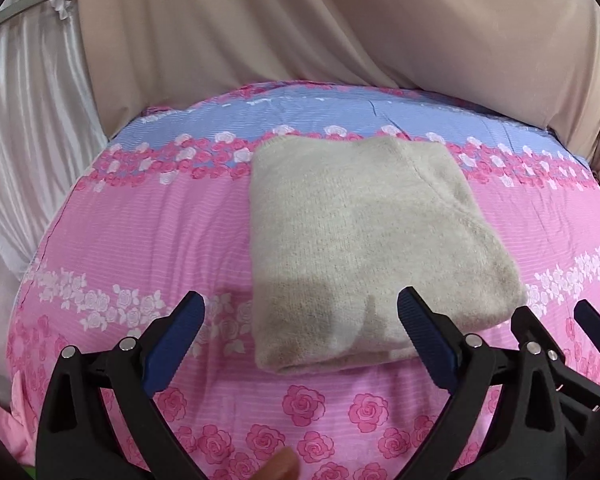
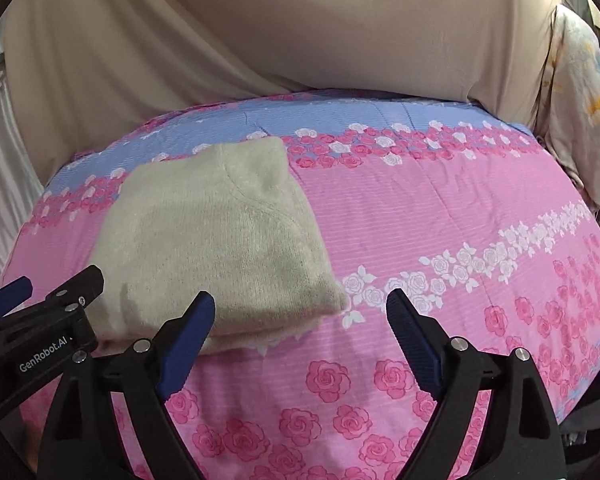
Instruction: Fold small clothes
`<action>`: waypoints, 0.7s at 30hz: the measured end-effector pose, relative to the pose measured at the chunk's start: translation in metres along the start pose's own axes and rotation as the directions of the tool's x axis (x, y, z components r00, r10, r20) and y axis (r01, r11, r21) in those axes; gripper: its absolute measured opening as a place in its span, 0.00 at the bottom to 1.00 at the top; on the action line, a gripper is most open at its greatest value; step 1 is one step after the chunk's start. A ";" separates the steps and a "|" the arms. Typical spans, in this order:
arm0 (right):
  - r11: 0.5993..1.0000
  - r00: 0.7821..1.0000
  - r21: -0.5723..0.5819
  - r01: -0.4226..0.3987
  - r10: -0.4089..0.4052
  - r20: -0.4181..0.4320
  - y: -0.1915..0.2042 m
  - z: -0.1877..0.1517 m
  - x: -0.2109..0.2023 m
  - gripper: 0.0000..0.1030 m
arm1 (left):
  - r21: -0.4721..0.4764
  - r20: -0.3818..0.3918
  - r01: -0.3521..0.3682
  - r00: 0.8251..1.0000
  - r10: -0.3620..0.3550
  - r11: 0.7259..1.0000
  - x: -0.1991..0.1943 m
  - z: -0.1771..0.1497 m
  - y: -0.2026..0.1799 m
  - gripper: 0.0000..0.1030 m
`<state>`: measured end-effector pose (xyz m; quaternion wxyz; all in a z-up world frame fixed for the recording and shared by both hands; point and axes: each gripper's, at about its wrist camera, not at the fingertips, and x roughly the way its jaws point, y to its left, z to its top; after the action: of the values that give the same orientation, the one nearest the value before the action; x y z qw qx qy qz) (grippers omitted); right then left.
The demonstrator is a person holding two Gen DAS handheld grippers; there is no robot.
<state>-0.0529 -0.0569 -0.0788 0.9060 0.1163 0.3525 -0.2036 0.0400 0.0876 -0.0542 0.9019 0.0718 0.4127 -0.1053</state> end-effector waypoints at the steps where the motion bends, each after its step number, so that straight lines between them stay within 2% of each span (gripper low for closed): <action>1: 1.000 1.000 -0.003 -0.004 0.004 0.003 0.001 0.000 -0.001 0.83 | -0.005 0.007 -0.006 1.000 0.006 1.000 -0.002 0.000 0.001 0.92; 7: 1.000 1.000 -0.017 -0.012 0.012 0.001 0.005 -0.002 -0.005 0.83 | -0.010 0.033 -0.059 0.998 0.059 0.998 -0.008 -0.002 0.002 0.93; 21: 1.000 1.000 -0.017 -0.004 0.004 -0.010 0.004 -0.008 -0.010 0.83 | -0.017 0.027 -0.103 0.994 0.103 0.995 -0.015 -0.008 0.002 0.95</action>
<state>-0.0625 -0.0473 -0.0779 0.9055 0.1102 0.3586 -0.1982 0.0248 0.0929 -0.0479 0.9124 0.0843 0.3965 -0.0564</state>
